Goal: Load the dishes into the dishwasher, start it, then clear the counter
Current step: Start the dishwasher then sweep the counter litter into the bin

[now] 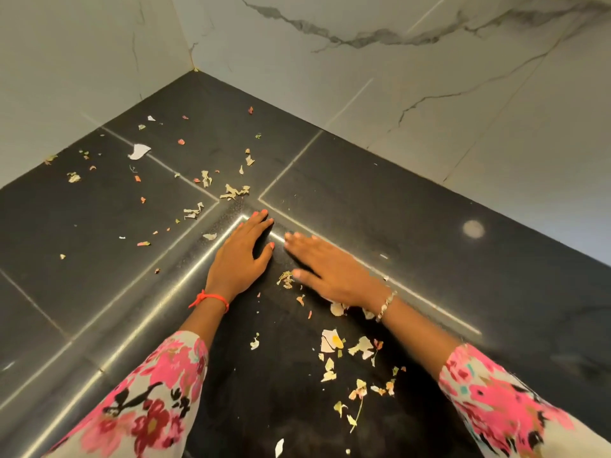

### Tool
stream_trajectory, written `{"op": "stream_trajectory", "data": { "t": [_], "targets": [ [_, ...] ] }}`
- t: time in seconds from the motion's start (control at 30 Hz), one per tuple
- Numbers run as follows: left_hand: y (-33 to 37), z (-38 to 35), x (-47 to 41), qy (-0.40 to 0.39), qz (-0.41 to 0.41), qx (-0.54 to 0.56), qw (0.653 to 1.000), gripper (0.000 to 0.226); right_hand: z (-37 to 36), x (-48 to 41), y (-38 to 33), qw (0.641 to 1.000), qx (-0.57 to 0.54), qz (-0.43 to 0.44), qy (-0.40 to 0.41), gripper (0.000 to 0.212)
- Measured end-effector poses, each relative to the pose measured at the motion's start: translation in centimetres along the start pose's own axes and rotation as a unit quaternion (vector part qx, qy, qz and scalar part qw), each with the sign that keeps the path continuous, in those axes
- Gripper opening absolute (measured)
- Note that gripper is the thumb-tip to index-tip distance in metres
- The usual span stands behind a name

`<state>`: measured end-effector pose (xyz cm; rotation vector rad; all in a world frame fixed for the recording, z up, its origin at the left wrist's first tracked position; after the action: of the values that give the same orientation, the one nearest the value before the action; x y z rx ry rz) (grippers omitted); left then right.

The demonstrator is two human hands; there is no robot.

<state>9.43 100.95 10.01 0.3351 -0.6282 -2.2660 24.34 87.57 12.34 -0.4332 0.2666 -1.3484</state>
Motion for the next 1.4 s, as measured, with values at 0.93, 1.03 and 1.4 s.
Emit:
{"op": "stream_trajectory", "data": {
  "t": [0.93, 1.03, 1.4],
  "targets": [
    [-1.2, 0.8, 10.2, -0.044, -0.061, -0.012, 0.997, 0.045, -6.6, 19.8, -8.7, 0.871, -0.041, -0.445, 0.205, 0.095],
    [-1.7, 1.3, 12.7, -0.042, -0.07, -0.014, 0.997, 0.047, -8.5, 16.6, -11.6, 0.878, -0.003, -0.424, 0.223, 0.095],
    [-1.6, 1.5, 14.0, 0.008, -0.036, 0.048, 0.998, 0.042, -5.0, 14.1, -9.6, 0.868, -0.061, -0.387, 0.304, 0.063]
  ]
}}
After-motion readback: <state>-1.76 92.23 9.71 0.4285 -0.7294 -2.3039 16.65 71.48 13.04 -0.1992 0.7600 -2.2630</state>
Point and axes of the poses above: each hand's wrist, its own x-axis away from the middle knuckle, its own z-axis out of the back of the hand, y = z × x, the point moved 1 cm from there along -x, towards the middle knuckle, and after that the axes turned 8 degrees about z, right-handed, at the moved point
